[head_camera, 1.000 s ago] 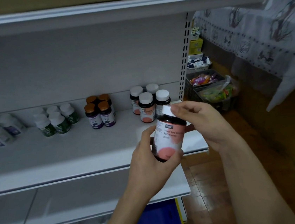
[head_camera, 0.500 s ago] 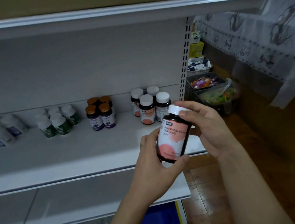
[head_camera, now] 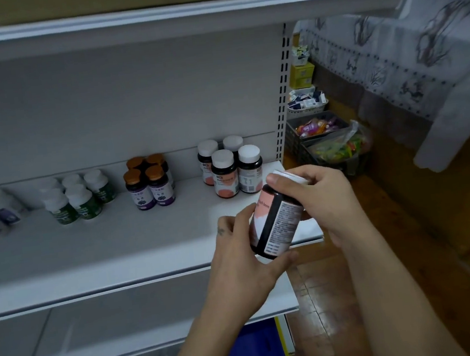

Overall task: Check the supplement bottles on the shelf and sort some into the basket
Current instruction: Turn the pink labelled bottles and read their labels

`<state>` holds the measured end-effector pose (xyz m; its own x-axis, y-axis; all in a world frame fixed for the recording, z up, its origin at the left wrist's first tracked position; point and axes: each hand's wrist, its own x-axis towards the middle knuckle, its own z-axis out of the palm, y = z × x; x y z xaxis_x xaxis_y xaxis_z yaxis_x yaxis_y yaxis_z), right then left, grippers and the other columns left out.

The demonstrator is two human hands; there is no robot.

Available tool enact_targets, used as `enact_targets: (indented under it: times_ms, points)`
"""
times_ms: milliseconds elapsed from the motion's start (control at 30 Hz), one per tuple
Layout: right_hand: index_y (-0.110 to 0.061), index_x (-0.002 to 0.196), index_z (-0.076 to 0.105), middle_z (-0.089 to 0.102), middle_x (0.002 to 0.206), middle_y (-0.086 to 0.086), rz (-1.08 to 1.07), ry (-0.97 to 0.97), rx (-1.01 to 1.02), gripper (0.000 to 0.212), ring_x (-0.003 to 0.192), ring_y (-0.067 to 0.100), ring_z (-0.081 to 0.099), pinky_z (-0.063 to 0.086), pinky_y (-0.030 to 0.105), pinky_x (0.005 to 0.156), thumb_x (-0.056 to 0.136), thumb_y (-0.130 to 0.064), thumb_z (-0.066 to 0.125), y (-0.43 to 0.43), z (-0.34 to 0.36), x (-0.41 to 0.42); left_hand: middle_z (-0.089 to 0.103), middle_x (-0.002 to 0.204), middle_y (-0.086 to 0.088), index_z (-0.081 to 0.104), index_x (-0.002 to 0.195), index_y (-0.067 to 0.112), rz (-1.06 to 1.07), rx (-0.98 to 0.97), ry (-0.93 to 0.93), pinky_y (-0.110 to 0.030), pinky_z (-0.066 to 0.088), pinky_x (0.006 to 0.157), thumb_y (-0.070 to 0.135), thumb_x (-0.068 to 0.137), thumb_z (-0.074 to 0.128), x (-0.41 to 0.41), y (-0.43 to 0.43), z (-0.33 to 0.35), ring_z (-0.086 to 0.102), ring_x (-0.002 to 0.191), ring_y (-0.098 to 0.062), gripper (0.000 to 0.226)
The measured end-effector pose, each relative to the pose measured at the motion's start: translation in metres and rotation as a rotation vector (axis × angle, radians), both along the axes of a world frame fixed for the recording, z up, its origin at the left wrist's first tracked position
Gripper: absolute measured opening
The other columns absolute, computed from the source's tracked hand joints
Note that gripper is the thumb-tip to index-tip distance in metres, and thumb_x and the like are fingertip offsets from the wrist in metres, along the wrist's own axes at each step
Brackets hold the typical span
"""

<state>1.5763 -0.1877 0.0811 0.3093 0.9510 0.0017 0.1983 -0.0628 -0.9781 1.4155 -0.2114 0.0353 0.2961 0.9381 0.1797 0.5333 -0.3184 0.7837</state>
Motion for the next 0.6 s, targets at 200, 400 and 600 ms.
enact_targets:
  times_ms: [200, 400, 600]
  points:
    - [-0.016, 0.095, 0.073, 0.074, 0.087, 0.0, 0.133, 0.095, -0.042, 0.041, 0.089, 0.019, 0.069, 0.053, 0.027, 0.066, 0.076, -0.052, 0.065, -0.002, 0.001, 0.009, 0.054, 0.111, 0.018, 0.033, 0.137, 0.051, -0.024, -0.039, -0.178, -0.013, 0.051, 0.074, 0.045, 0.078, 0.075, -0.002, 0.001, 0.002, 0.054, 0.102, 0.004, 0.072]
    - [-0.014, 0.118, 0.067, 0.071, 0.109, 0.008, 0.165, 0.34, 0.001, 0.042, 0.108, 0.025, 0.064, 0.052, 0.034, 0.085, 0.08, -0.034, 0.065, 0.003, -0.01, 0.014, 0.063, 0.101, 0.024, 0.032, 0.132, 0.049, -0.05, -0.198, -0.322, -0.014, 0.051, 0.071, 0.05, 0.081, 0.069, 0.004, 0.004, 0.003, 0.063, 0.092, 0.002, 0.063]
    - [-0.013, 0.118, 0.066, 0.07, 0.107, 0.009, 0.148, 0.357, -0.013, 0.03, 0.098, 0.02, 0.065, 0.051, 0.029, 0.076, 0.089, -0.02, 0.062, 0.006, -0.013, 0.019, 0.063, 0.106, 0.022, 0.038, 0.128, 0.05, -0.093, -0.29, -0.372, -0.026, 0.056, 0.073, 0.048, 0.085, 0.052, 0.008, 0.008, -0.006, 0.064, 0.092, -0.009, 0.046]
